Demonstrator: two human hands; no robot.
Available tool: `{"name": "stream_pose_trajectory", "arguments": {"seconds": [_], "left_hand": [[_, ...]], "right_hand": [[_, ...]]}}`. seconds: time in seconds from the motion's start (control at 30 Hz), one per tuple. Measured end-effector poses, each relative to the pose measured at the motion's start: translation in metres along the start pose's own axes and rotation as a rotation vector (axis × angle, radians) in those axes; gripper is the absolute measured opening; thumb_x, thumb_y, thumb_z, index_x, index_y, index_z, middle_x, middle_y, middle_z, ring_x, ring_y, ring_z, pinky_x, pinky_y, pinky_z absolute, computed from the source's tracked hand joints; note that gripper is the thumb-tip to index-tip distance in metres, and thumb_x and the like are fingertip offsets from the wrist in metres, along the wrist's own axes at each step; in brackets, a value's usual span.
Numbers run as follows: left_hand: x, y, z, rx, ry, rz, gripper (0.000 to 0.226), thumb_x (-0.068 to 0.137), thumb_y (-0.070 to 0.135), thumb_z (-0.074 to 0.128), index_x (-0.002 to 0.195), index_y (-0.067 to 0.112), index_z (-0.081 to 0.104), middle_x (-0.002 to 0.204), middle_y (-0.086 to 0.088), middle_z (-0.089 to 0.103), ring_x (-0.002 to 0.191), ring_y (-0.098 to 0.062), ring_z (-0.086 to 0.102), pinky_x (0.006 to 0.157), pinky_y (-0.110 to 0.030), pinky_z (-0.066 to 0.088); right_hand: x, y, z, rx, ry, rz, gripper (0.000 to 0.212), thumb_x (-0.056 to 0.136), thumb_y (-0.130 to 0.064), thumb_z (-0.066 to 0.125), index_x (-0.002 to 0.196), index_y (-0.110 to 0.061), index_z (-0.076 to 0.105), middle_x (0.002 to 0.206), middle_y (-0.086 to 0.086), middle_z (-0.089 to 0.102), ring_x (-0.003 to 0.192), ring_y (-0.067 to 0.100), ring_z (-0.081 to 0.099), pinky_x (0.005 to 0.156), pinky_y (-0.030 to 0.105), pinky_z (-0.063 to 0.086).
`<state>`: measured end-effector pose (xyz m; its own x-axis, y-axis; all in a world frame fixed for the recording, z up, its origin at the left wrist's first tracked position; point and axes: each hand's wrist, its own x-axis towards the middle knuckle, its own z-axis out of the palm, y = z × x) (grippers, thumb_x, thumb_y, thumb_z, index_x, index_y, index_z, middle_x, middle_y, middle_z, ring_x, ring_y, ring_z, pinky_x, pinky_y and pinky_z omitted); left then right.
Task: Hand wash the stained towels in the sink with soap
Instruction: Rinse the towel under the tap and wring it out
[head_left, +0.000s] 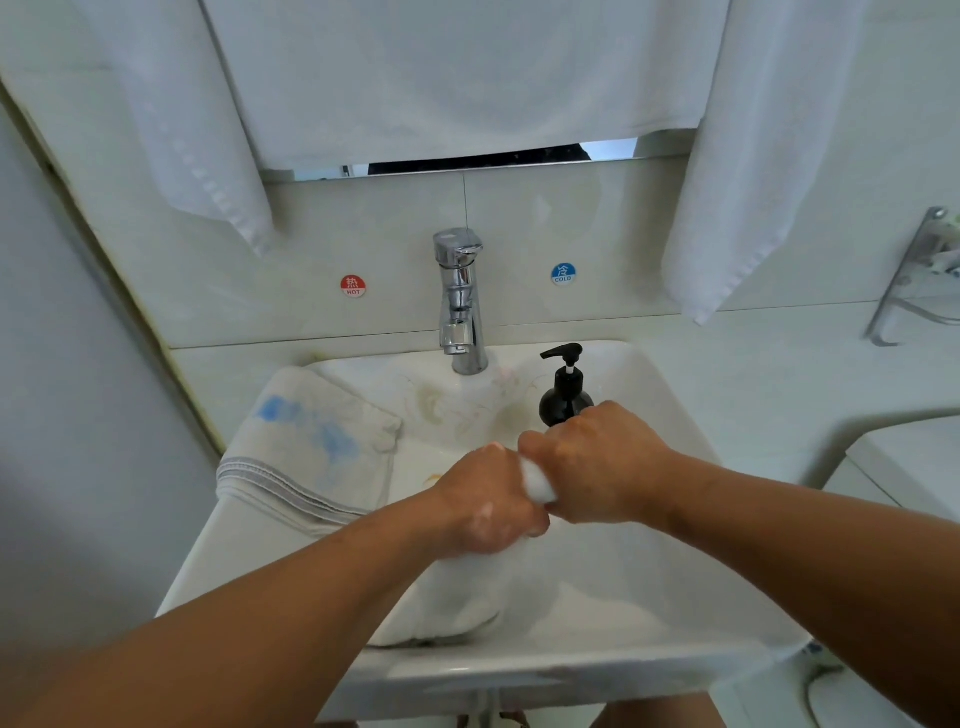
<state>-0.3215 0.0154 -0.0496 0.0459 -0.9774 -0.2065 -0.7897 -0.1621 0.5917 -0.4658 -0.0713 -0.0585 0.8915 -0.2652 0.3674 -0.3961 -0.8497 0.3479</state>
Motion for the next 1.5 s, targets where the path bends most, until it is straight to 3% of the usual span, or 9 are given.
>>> {"name": "stream_pose_trajectory", "arguments": {"seconds": [0.2,0.33,0.47,0.67,0.83,0.97,1.3,1.4,1.5], "left_hand": [[0.002,-0.007,-0.007,0.014,-0.056,0.096,0.036,0.067,0.044,0.080,0.092,0.020,0.074,0.089,0.002,0.074,0.083,-0.019,0.070,0.080,-0.042,0.058],[0.006,-0.011,-0.011,0.229,0.066,0.151,0.026,0.075,0.031,0.078,0.095,0.018,0.068,0.090,0.000,0.071,0.080,-0.021,0.066,0.070,-0.035,0.055],[0.008,-0.010,-0.007,0.429,0.157,0.251,0.022,0.081,0.024,0.070,0.101,0.023,0.061,0.093,-0.001,0.068,0.076,-0.020,0.060,0.068,-0.032,0.051],[0.008,-0.007,0.000,0.667,0.270,0.327,0.035,0.092,0.031,0.062,0.126,0.026,0.053,0.101,-0.004,0.065,0.077,-0.020,0.051,0.068,-0.031,0.041],[0.012,-0.005,0.003,0.612,0.228,0.224,0.027,0.090,0.038,0.069,0.112,0.023,0.062,0.090,-0.002,0.061,0.074,-0.019,0.052,0.066,-0.030,0.041],[0.019,-0.003,0.007,0.497,0.134,0.176,0.010,0.085,0.023,0.062,0.086,0.023,0.052,0.079,0.003,0.055,0.070,-0.018,0.057,0.060,-0.028,0.041],[0.015,0.011,0.008,0.322,0.083,0.121,0.006,0.085,0.016,0.061,0.085,0.010,0.059,0.079,-0.003,0.060,0.074,-0.023,0.056,0.050,-0.021,0.032],[0.011,0.012,0.008,0.234,0.070,0.075,0.009,0.084,0.013,0.063,0.089,0.005,0.063,0.088,-0.009,0.066,0.081,-0.027,0.061,0.056,-0.026,0.037],[0.010,0.008,0.006,0.141,0.054,0.066,0.009,0.079,0.012,0.066,0.085,0.005,0.064,0.090,-0.011,0.069,0.083,-0.028,0.065,0.059,-0.030,0.044]], "right_hand": [[-0.005,-0.006,-0.001,0.046,0.025,0.126,0.035,0.058,-0.045,0.079,0.077,-0.026,0.056,0.057,-0.008,0.058,0.040,0.018,0.036,0.046,0.023,0.024],[-0.007,-0.007,-0.027,0.284,-0.293,0.274,0.042,0.079,-0.050,0.072,0.108,-0.029,0.050,0.094,-0.011,0.062,0.072,0.015,0.048,0.064,0.032,0.040],[0.003,0.006,-0.047,0.601,-0.508,0.403,0.049,0.067,-0.063,0.081,0.093,-0.032,0.054,0.089,-0.011,0.060,0.081,0.010,0.057,0.065,0.029,0.048],[0.004,0.008,-0.037,1.148,-0.889,0.587,0.026,0.080,-0.016,0.082,0.099,-0.016,0.064,0.083,-0.001,0.072,0.062,0.015,0.065,0.054,0.027,0.053],[-0.002,-0.007,-0.012,0.623,-0.596,0.425,0.034,0.070,-0.044,0.082,0.093,-0.024,0.067,0.087,-0.007,0.072,0.080,0.015,0.068,0.074,0.036,0.059],[-0.012,-0.006,-0.012,0.338,-0.445,0.383,0.021,0.079,-0.035,0.064,0.090,-0.028,0.047,0.089,-0.002,0.062,0.078,0.023,0.059,0.067,0.032,0.047],[-0.011,0.002,-0.007,0.156,-0.207,0.217,0.030,0.085,-0.041,0.062,0.106,-0.021,0.056,0.083,0.005,0.066,0.064,0.029,0.047,0.063,0.032,0.036],[-0.011,0.004,-0.003,0.104,-0.145,0.143,0.029,0.073,-0.040,0.070,0.091,-0.020,0.059,0.066,0.001,0.063,0.051,0.028,0.052,0.054,0.029,0.033],[-0.009,0.005,-0.006,0.071,-0.121,0.122,0.032,0.057,-0.042,0.074,0.073,-0.021,0.055,0.048,-0.005,0.051,0.039,0.021,0.029,0.043,0.024,0.026]]}}
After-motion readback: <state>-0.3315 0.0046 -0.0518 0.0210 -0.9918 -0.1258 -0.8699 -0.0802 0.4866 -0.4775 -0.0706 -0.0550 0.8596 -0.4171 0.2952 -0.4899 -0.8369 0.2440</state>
